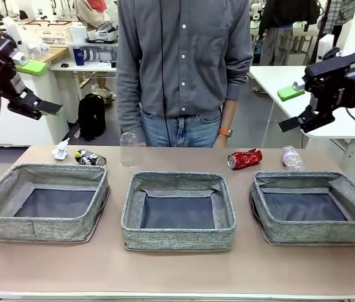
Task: Sort the waste into the appropriate baskets.
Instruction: Pick up the waste item pointed out by the person.
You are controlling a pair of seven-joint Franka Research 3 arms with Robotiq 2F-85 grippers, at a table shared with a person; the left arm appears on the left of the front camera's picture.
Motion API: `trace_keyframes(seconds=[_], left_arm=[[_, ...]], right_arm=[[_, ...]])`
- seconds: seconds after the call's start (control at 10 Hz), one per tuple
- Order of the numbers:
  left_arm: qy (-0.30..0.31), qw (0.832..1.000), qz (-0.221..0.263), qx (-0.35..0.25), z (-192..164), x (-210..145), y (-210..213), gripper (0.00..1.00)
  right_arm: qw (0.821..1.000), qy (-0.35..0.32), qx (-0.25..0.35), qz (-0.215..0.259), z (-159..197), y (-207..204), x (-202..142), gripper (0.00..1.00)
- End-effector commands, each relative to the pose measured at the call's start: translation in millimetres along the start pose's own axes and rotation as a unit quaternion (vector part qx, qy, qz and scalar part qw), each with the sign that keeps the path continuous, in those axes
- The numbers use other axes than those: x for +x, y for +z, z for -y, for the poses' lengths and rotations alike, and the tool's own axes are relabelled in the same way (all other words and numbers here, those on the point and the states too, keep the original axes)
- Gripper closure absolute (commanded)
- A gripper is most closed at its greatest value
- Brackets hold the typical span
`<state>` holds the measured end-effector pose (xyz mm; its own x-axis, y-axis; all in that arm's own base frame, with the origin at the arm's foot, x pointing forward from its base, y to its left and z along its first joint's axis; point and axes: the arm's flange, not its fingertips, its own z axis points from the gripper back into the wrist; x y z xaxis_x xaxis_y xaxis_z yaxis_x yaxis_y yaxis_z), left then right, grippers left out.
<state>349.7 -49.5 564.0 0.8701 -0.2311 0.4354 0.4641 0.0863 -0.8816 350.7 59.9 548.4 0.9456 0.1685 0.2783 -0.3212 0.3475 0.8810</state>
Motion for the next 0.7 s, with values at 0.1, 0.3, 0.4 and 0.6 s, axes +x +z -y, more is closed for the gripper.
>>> trace_keyframes(seconds=[0.1, 0.3, 0.4, 0.6], left_arm=[[-0.016, 1.0, -0.006, 0.001, -0.6, -1.1, 3.6, 0.0], [-0.016, 1.0, -0.006, 0.001, -0.6, -1.1, 3.6, 0.0], [-0.016, 1.0, -0.006, 0.001, -0.6, -1.1, 3.6, 0.0], [-0.016, 1.0, -0.006, 0.001, -0.6, -1.1, 3.6, 0.0]], right_arm=[[1.0, 0.015, 0.01, 0.005, -0.3, 1.4, 3.7, 0.0], [1.0, 0.015, 0.01, 0.005, -0.3, 1.4, 3.7, 0.0], [1.0, 0.015, 0.01, 0.005, -0.3, 1.4, 3.7, 0.0], [1.0, 0.015, 0.01, 0.005, -0.3, 1.4, 3.7, 0.0]])
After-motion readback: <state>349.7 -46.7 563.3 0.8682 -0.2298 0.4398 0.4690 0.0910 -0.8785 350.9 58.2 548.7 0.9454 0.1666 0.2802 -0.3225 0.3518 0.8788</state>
